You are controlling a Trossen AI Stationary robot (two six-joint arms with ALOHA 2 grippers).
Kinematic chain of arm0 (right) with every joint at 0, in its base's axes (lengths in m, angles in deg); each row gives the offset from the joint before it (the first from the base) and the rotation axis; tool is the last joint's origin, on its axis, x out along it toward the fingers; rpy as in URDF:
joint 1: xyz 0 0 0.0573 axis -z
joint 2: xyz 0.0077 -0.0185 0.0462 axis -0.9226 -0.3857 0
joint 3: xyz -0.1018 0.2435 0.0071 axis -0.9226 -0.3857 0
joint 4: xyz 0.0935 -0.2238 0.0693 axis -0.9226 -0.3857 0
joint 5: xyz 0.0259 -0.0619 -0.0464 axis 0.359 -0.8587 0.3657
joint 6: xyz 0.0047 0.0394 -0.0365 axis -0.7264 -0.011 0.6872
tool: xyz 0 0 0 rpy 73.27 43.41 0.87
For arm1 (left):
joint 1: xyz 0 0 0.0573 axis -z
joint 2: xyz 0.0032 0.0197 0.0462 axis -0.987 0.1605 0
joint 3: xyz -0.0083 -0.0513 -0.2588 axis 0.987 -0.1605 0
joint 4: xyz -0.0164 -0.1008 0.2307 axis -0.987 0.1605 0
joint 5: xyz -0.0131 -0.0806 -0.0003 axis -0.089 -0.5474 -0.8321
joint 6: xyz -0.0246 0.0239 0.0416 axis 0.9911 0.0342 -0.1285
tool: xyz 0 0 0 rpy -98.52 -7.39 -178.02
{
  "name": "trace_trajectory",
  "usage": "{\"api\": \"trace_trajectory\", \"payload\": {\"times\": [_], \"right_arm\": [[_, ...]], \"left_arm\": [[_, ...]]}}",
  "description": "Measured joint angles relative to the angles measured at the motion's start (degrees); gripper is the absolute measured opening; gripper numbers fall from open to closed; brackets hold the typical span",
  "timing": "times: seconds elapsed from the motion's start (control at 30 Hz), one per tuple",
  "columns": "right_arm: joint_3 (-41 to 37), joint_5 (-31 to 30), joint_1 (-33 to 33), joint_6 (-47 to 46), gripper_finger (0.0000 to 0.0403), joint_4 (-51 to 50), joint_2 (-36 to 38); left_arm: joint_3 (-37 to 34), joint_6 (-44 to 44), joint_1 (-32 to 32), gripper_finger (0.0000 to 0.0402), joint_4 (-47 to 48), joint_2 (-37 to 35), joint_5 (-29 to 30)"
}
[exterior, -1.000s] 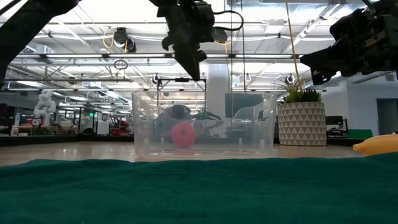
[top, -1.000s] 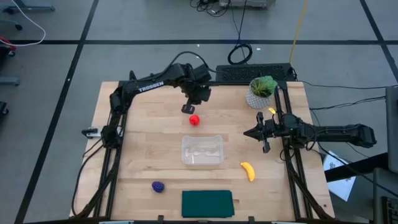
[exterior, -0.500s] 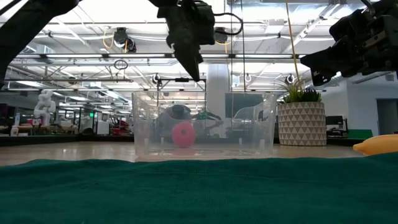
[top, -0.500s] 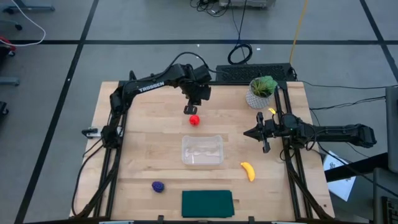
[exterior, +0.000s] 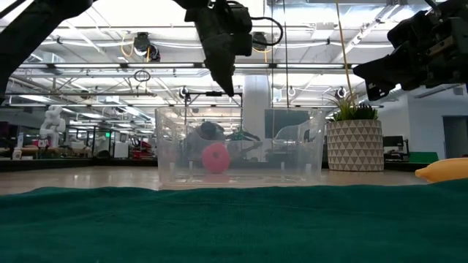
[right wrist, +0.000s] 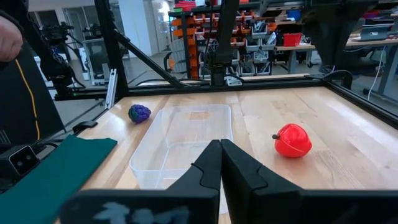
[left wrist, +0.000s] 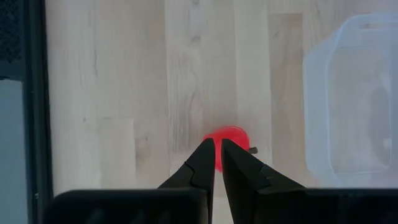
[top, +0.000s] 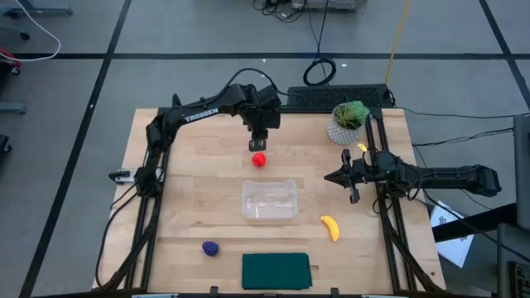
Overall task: Pick and placing Produce into tupperware
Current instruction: Put the red apple into the transparent bin
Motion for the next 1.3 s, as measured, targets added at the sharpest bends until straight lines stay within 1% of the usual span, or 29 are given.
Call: {"api": "trace_trajectory", "payload": {"times": [0.2,0.43,0.53,0.63,0.87,1.0,1.17,1.3], "right_arm": [[0.0,0.0,0.0,0.0,0.0000,0.0,0.0],[0.0,0.0,0.0,0.0,0.0000,0.0,0.0],[0.0,0.0,0.0,0.0,0.0000,0.0,0.0],[0.0,0.0,0.0,0.0,0.0000,0.0,0.0],[0.0,0.0,0.0,0.0,0.0000,0.0,0.0],[0.0,0.0,0.0,0.0,0.0000,0.0,0.0],[0.0,0.0,0.0,0.0,0.0000,0.0,0.0],[0.0,0.0,0.0,0.0,0.0000,0.0,0.0]], "left_arm": [[0.0,0.3,0.0,0.0033,0.0,0.0,2.3],[0.0,0.4,0.0,0.0033,0.1,0.0,2.4],[0.0,0.4,0.0,0.0043,0.2,0.0,2.4],[0.0,0.7,0.0,0.0071,0.4,0.0,2.0],[0.0,0.8,0.0,0.0167,1.0,0.0,2.0],[0.0,1.2,0.0,0.0214,1.3,0.0,2.0],[0.0,1.9,0.0,0.0254,1.3,0.0,2.1],[0.0,1.9,0.0,0.0270,1.5,0.0,2.1]]}}
